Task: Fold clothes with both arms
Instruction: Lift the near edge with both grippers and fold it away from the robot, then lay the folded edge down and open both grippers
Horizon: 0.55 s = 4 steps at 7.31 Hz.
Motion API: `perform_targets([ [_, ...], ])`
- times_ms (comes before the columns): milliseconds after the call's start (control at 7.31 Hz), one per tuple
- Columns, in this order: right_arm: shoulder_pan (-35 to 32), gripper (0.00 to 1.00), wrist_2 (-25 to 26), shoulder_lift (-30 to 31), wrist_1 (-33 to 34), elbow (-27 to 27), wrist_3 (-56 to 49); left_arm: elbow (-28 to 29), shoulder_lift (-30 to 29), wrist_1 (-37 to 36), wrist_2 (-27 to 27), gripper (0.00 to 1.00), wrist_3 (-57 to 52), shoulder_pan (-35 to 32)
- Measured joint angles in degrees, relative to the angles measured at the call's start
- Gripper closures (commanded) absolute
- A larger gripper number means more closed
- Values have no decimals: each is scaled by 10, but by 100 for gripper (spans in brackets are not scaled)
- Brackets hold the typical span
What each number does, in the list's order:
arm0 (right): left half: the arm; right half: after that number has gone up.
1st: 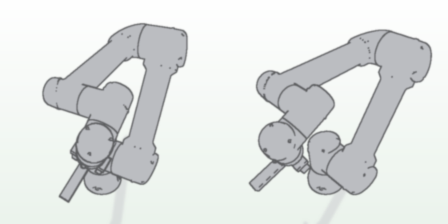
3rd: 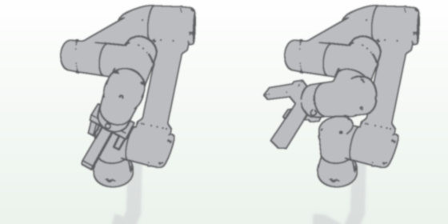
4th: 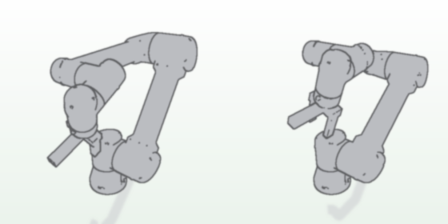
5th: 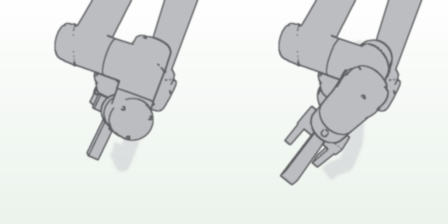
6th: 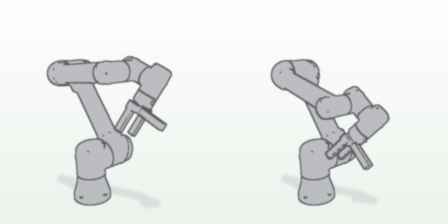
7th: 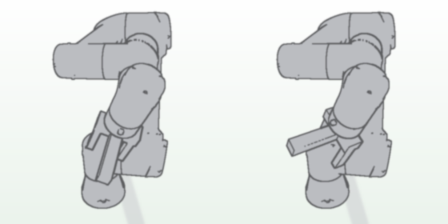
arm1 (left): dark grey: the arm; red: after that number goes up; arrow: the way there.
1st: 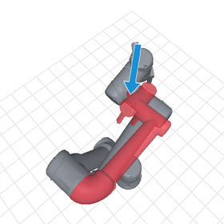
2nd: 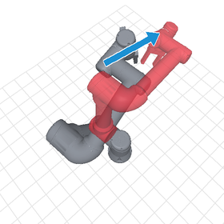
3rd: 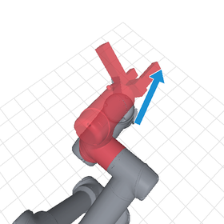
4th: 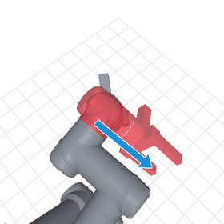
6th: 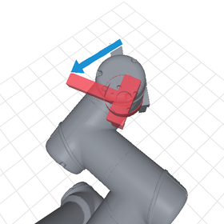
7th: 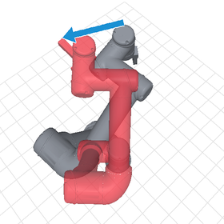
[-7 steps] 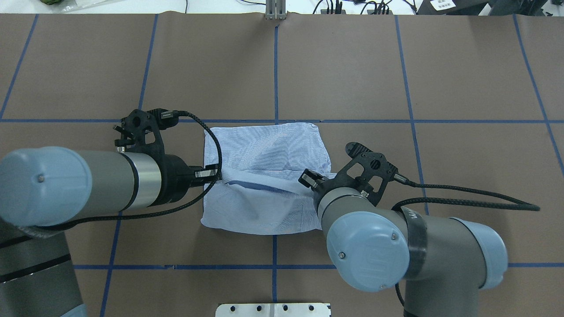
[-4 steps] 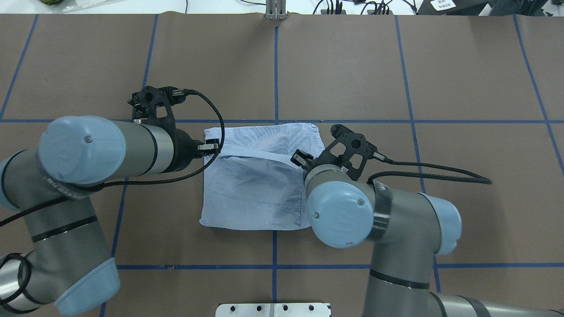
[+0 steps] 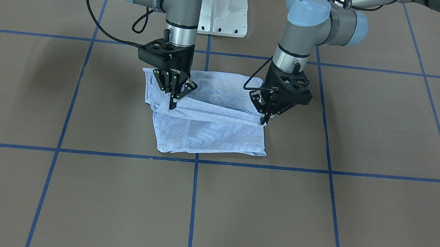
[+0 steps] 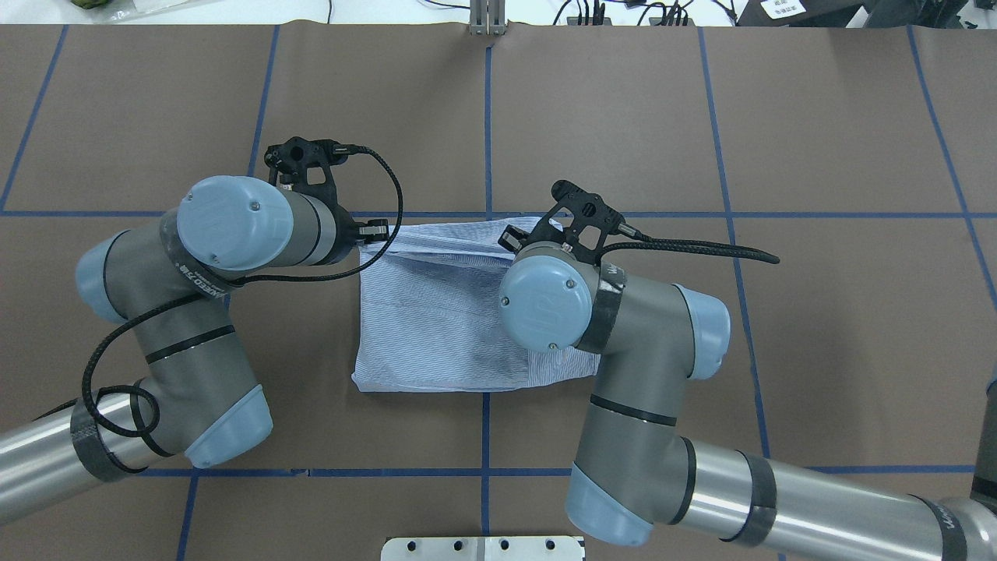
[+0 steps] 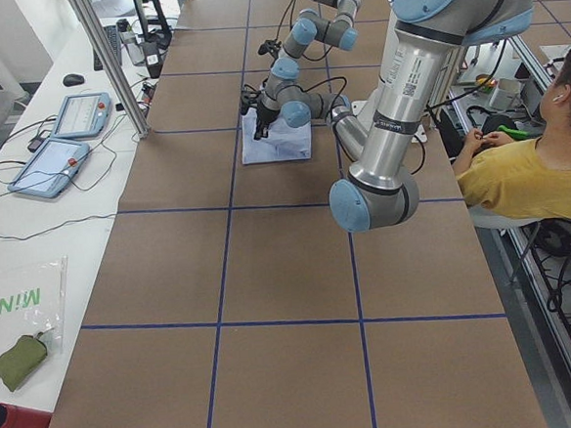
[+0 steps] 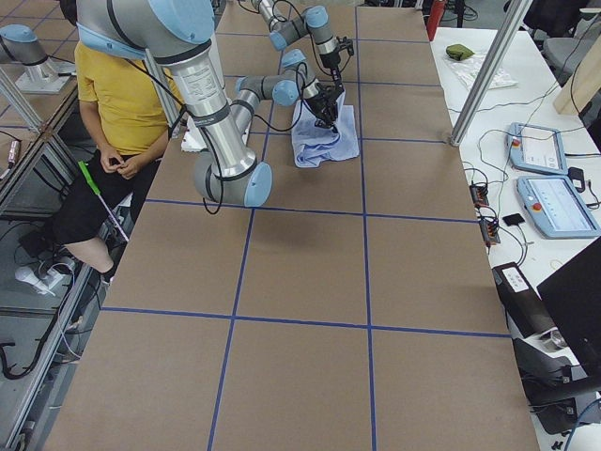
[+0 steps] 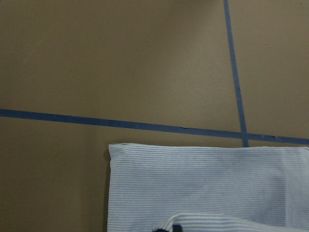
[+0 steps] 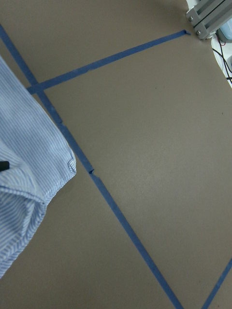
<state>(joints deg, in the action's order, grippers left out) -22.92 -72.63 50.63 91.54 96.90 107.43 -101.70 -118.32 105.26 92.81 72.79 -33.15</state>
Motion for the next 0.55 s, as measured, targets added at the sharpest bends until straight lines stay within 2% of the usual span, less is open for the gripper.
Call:
perform_targets([
  [410,-26,100,-10,-44,-52,-96,-13,40,-16,9,-4,100,-9,-12],
  [547,-30,19,-12,-50,-57,-108,-20,67,-26,27,-4,14,-9,-13],
])
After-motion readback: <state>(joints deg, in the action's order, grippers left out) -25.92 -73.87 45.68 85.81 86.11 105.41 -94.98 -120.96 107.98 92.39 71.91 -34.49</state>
